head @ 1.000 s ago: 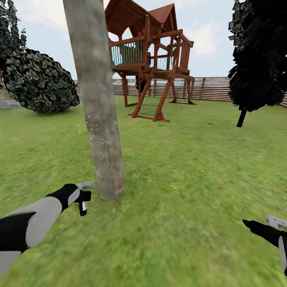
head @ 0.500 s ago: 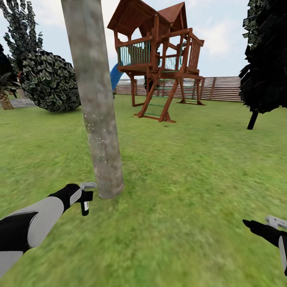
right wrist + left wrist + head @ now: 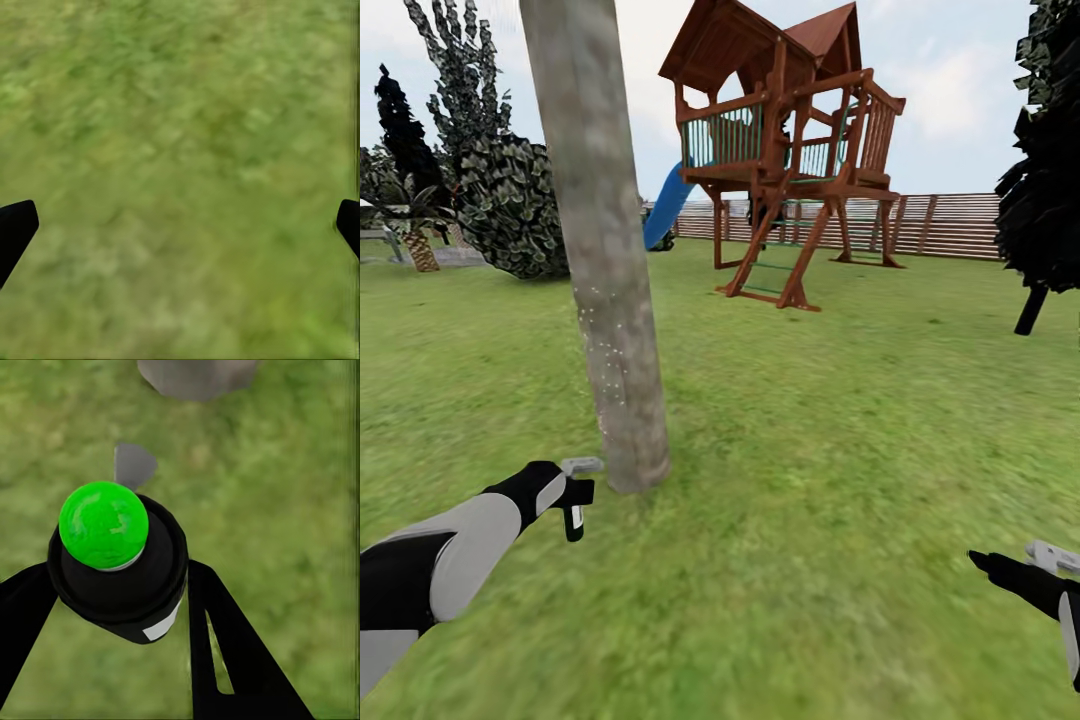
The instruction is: In the garden, pick up the pesticide atomizer on the floor and spray pesticide onto both trees until each tree trunk is fully covered.
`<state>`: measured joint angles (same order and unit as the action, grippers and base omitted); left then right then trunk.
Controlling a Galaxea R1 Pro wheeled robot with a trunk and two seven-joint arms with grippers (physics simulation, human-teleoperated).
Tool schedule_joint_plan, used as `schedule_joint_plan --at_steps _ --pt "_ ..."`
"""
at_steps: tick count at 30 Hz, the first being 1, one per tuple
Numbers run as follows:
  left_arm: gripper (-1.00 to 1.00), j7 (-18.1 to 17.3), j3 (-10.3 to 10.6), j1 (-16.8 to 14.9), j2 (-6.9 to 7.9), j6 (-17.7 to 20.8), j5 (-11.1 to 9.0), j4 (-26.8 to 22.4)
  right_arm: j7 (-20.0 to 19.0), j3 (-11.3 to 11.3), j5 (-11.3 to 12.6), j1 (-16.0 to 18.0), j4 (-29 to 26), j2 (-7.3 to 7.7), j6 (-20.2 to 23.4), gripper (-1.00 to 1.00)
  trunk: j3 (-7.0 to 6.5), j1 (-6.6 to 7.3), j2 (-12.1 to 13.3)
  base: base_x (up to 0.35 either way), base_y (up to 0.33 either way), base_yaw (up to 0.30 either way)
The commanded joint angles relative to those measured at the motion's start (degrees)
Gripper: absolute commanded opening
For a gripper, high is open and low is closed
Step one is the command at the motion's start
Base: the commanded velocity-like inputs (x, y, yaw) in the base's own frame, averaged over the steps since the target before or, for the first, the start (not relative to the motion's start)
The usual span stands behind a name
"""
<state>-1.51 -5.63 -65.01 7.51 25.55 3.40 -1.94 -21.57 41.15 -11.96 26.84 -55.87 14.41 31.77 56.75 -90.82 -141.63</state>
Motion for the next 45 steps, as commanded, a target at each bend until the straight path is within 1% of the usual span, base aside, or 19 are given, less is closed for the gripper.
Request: schedule_joint_plan --at_steps 1,10,18,20,22,23,26,32,35,40,45 --pt "-1.0 -0.16 -0.43 -0.03 0.0 0.35 0.37 -0.09 -0.52 0.16 -0.61 0.05 -0.03 -0.01 0.13 1.0 0.06 0.01 -0.03 0.0 -0.291 0.022" --pt "-1.0 -0.16 -0.51 -0.03 0.04 0.31 0.34 -0.16 -0.4 0.16 -0.61 0.05 -0.03 -0.04 0.13 1.0 0.06 0.01 -0.03 0.011 -0.292 0.236" --pt "-1.0 -0.25 -0.52 -0.03 0.05 0.21 0.29 -0.25 -0.4 0.16 -0.61 0.05 -0.03 -0.05 0.13 1.0 0.06 0.01 -0.03 0.176 -0.283 0.263" --pt "-1.0 -0.25 -0.52 -0.03 0.05 0.21 -0.37 -0.25 -0.4 0.16 -0.61 0.05 -0.03 -0.01 0.13 1.0 0.06 0.01 -0.03 0.229 -0.257 0.062" --pt "-1.0 -0.25 -0.52 -0.03 0.05 0.16 -1.98 -0.25 -0.4 0.16 -0.61 0.05 -0.03 -0.01 0.13 1.0 0.06 0.01 -0.03 0.241 -0.245 0.016" --pt "-1.0 -0.25 -0.52 -0.03 0.05 0.12 -2.46 -0.25 -0.4 0.16 -0.61 0.05 -0.03 -0.04 0.13 1.0 0.06 0.01 -0.03 0.245 -0.239 0.006" --pt "-1.0 -0.26 -0.52 -0.03 0.05 0.05 -2.92 -0.25 -0.4 0.16 -0.61 0.05 -0.03 -0.05 0.13 1.0 0.06 0.01 -0.03 0.256 -0.201 0.131" --pt "-1.0 -0.25 -0.58 -0.03 0.05 0.03 -3.05 -0.32 -0.4 0.16 -0.61 0.05 -0.03 -0.04 0.13 1.0 0.06 0.01 -0.03 0.181 -0.062 0.239" --pt "-1.0 -0.25 -0.55 -0.03 0.05 0.03 -3.05 -0.42 -0.4 0.16 -0.61 0.05 -0.03 -0.05 0.13 1.0 0.06 0.01 -0.03 0.074 -0.002 0.067" --pt "-1.0 -0.25 -0.52 -0.03 0.05 0.1 -3.05 -0.43 -0.4 0.16 -0.61 0.05 -0.03 -0.02 0.13 1.0 0.06 0.01 -0.03 0.295 -0.011 0.011" --pt "-1.0 -0.25 -0.52 -0.03 0.05 0.1 -3.05 -0.43 -0.4 0.16 -0.61 0.05 -0.03 -0.02 0.13 1.0 0.06 0.01 -0.03 0.066 -0.01 0.21"
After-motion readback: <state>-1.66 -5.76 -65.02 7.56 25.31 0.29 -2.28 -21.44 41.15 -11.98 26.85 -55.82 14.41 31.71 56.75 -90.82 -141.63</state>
